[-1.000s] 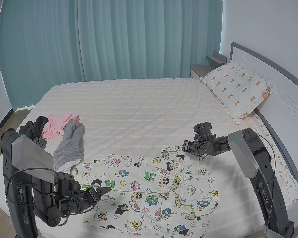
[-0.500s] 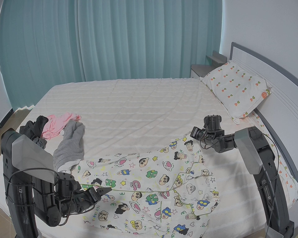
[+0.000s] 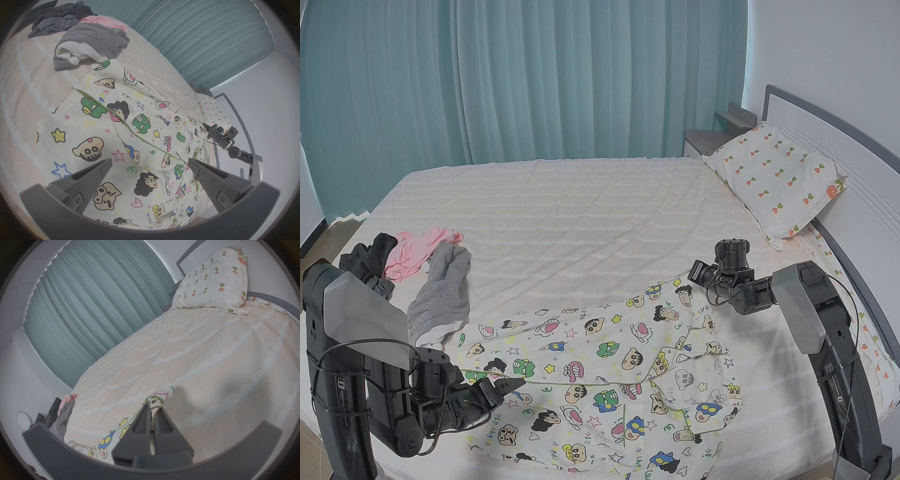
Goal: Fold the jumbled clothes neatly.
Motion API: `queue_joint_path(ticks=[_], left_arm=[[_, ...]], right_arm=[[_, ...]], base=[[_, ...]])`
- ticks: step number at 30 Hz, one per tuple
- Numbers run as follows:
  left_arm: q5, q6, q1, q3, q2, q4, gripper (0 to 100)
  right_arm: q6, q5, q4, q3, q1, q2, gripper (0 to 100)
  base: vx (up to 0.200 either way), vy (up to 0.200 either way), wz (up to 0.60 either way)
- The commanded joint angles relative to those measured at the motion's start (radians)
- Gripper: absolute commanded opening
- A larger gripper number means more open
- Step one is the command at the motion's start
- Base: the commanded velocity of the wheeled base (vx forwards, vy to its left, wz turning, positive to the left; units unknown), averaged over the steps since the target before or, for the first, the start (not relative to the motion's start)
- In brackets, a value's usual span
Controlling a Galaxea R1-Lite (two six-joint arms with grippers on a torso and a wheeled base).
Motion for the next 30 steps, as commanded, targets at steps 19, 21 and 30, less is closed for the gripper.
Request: queue_joint_path(ticks=[19,21,30], left_arm=[[-0.009,-0.002,-0.020,0.011,-0.005,-0.018,100],[-0.011,-0.002,-0.021,0.011,-0.005,-0.018,100],[-0.011,-0.001,-0.038,0.024,-0.009,-0.018,100]], right_arm=[[0.003,0.095,-0.118,0.695,0.021,-0.472,100],[0.003,0.125,-0.172,0.811,0.039,-0.539,100],[0.008,0.158,-0.394,1.229,0.131,-0.731,100]], base=[[0.000,0.000,0.00],[0.000,0.000,0.00],[-0.200,0.000,0.00]])
